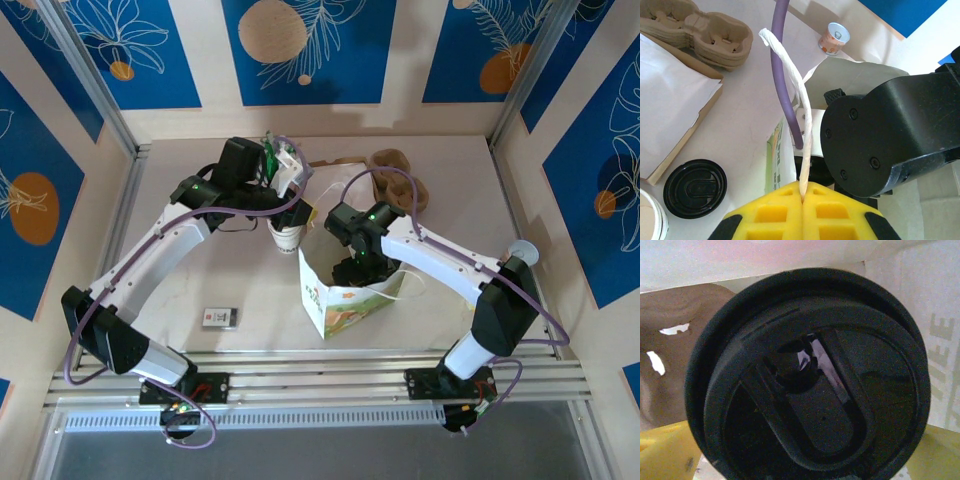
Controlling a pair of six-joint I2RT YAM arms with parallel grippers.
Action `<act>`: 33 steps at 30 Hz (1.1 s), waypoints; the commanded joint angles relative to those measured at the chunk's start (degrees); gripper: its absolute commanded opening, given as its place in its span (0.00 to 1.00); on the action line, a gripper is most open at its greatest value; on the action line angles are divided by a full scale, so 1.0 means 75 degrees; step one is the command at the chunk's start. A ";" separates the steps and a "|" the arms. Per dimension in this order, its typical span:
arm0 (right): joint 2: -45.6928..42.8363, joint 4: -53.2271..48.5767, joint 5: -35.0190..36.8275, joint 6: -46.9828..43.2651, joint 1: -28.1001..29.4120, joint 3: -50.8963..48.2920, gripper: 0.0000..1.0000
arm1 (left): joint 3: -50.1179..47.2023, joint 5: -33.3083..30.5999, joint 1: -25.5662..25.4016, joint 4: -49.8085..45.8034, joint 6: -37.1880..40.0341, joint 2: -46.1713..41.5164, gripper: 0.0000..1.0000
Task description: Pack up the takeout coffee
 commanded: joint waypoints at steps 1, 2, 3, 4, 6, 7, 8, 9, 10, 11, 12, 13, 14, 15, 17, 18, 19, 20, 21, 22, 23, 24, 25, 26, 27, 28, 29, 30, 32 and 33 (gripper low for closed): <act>-0.0130 -0.0339 0.0092 0.0116 0.0092 0.0289 0.99 | 0.0201 0.0212 -0.0060 -0.0092 0.0160 -0.0170 0.00; -0.0131 -0.0344 0.0096 0.0119 0.0094 0.0302 0.99 | 0.0201 0.0220 -0.0063 -0.0088 0.0160 -0.0164 0.00; -0.0128 -0.0368 0.0102 0.0127 0.0106 0.0322 0.99 | 0.0201 0.0217 -0.0060 -0.0083 0.0160 -0.0155 0.00; -0.0125 -0.0380 0.0109 0.0120 0.0116 0.0340 0.99 | 0.0201 0.0214 -0.0062 -0.0093 0.0160 -0.0152 0.00; -0.0137 -0.0412 0.0126 0.0127 0.0139 0.0362 0.99 | 0.0201 0.0214 -0.0068 -0.0094 0.0160 -0.0155 0.00; -0.0160 -0.0426 0.0136 0.0128 0.0152 0.0371 0.99 | 0.0201 0.0208 -0.0072 -0.0087 0.0166 -0.0152 0.00; -0.0172 -0.0433 0.0117 0.0134 0.0165 0.0379 0.99 | 0.0201 0.0209 -0.0072 -0.0093 0.0162 -0.0152 0.00; -0.0186 -0.0435 0.0130 0.0116 0.0187 0.0400 0.99 | 0.0201 0.0205 -0.0074 -0.0094 0.0169 -0.0154 0.00; -0.0207 -0.0445 0.0142 0.0117 0.0200 0.0413 0.99 | 0.0201 0.0216 -0.0075 -0.0097 0.0158 -0.0154 0.00; -0.0220 -0.0449 0.0147 0.0104 0.0211 0.0425 0.99 | 0.0201 0.0205 -0.0075 -0.0099 0.0160 -0.0144 0.00; -0.0242 -0.0440 0.0176 0.0104 0.0224 0.0439 0.99 | 0.0201 0.0215 -0.0074 -0.0102 0.0170 -0.0141 0.00; -0.0262 -0.0438 0.0170 0.0096 0.0224 0.0451 0.99 | 0.0207 0.0214 -0.0081 -0.0096 0.0166 -0.0141 0.00; -0.0274 -0.0438 0.0169 0.0093 0.0230 0.0451 0.99 | 0.0202 0.0214 -0.0086 -0.0110 0.0172 -0.0141 0.00; -0.0277 -0.0450 0.0184 0.0087 0.0236 0.0477 0.99 | 0.0201 0.0217 -0.0086 -0.0116 0.0172 -0.0141 0.00; -0.0313 -0.0461 0.0230 0.0081 0.0259 0.0501 0.99 | 0.0203 0.0214 -0.0085 -0.0110 0.0172 -0.0141 0.00; -0.0324 -0.0462 0.0238 0.0081 0.0268 0.0511 0.99 | 0.0209 0.0214 -0.0086 -0.0117 0.0172 -0.0141 0.00; -0.0337 -0.0468 0.0255 0.0087 0.0271 0.0521 0.99 | 0.0213 0.0214 -0.0086 -0.0126 0.0183 -0.0138 0.00; -0.0348 -0.0470 0.0264 0.0092 0.0269 0.0543 0.99 | 0.0210 0.0214 -0.0085 -0.0118 0.0183 -0.0141 0.00; -0.0364 -0.0466 0.0267 0.0093 0.0283 0.0545 0.99 | 0.0213 0.0214 -0.0088 -0.0127 0.0178 -0.0128 0.00; -0.0374 -0.0471 0.0287 0.0103 0.0283 0.0556 0.99 | 0.0213 0.0214 -0.0092 -0.0140 0.0183 -0.0129 0.00; -0.0385 -0.0474 0.0296 0.0104 0.0282 0.0573 0.99 | 0.0213 0.0214 -0.0098 -0.0137 0.0181 -0.0129 0.00; -0.0397 -0.0474 0.0308 0.0110 0.0283 0.0586 0.99 | 0.0213 0.0216 -0.0098 -0.0140 0.0183 -0.0129 0.00; -0.0403 -0.0484 0.0319 0.0125 0.0287 0.0597 0.99 | 0.0213 0.0214 -0.0098 -0.0149 0.0194 -0.0132 0.00; -0.0415 -0.0482 0.0335 0.0126 0.0294 0.0593 0.99 | 0.0213 0.0217 -0.0104 -0.0152 0.0189 -0.0129 0.00; -0.0434 -0.0472 0.0336 0.0116 0.0294 0.0595 0.99 | 0.0213 0.0214 -0.0110 -0.0149 0.0195 -0.0117 0.00; -0.0444 -0.0460 0.0329 0.0117 0.0294 0.0590 0.99 | 0.0217 0.0216 -0.0110 -0.0160 0.0207 -0.0117 0.00; -0.0462 -0.0462 0.0328 0.0126 0.0293 0.0583 0.99 | 0.0225 0.0205 -0.0113 -0.0175 0.0207 -0.0106 0.00; -0.0478 -0.0462 0.0332 0.0131 0.0306 0.0584 0.99 | 0.0225 0.0192 -0.0121 -0.0176 0.0216 -0.0109 0.00; -0.0514 -0.0450 0.0329 0.0128 0.0306 0.0570 0.99 | 0.0234 0.0191 -0.0130 -0.0198 0.0218 -0.0094 0.00; -0.0535 -0.0439 0.0322 0.0128 0.0306 0.0569 0.99 | 0.0237 0.0190 -0.0133 -0.0199 0.0230 -0.0094 0.00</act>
